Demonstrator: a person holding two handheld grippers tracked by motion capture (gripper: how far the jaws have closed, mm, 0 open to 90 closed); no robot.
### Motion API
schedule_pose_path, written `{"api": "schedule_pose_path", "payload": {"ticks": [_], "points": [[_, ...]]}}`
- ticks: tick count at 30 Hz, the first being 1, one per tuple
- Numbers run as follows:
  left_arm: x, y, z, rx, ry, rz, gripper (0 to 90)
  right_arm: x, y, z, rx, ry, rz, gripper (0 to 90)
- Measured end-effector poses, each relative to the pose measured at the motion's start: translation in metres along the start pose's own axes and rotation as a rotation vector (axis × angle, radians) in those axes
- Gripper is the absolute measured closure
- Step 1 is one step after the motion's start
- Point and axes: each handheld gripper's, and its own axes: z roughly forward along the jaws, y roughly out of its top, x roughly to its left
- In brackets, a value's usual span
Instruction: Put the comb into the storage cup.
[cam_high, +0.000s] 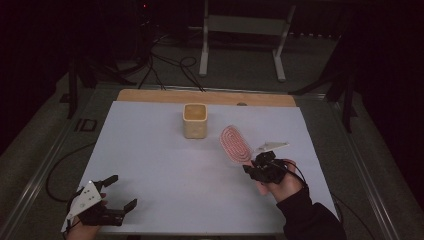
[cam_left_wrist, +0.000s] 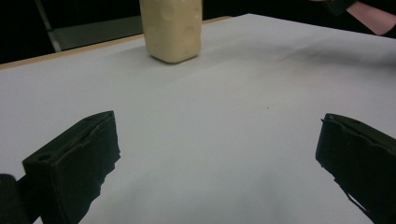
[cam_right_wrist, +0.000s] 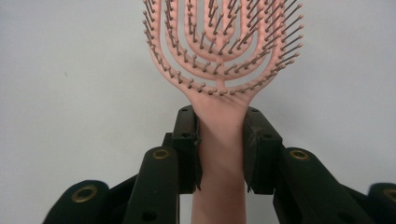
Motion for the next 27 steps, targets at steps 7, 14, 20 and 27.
{"api": "schedule_pose_path", "payload": {"ticks": [7,14,20,27], "points": [[0.000,0.000,0.000,-0.002,0.001,-0.003,0.0,0.003,0.018,0.002,-0.036,0.013,-0.038,70.0],[0.000,0.000,0.000,-0.004,0.003,-0.004,0.0,0.002,0.034,0.006,-0.095,0.037,-0.048,70.0],[0.000,0.000,0.000,-0.003,0.003,-0.005,0.0,0.005,0.052,0.004,-0.151,0.043,-0.065,70.0],[0.001,0.000,0.000,-0.003,0.001,-0.007,0.0,0.009,0.071,0.008,-0.200,0.059,-0.083,70.0]]}}
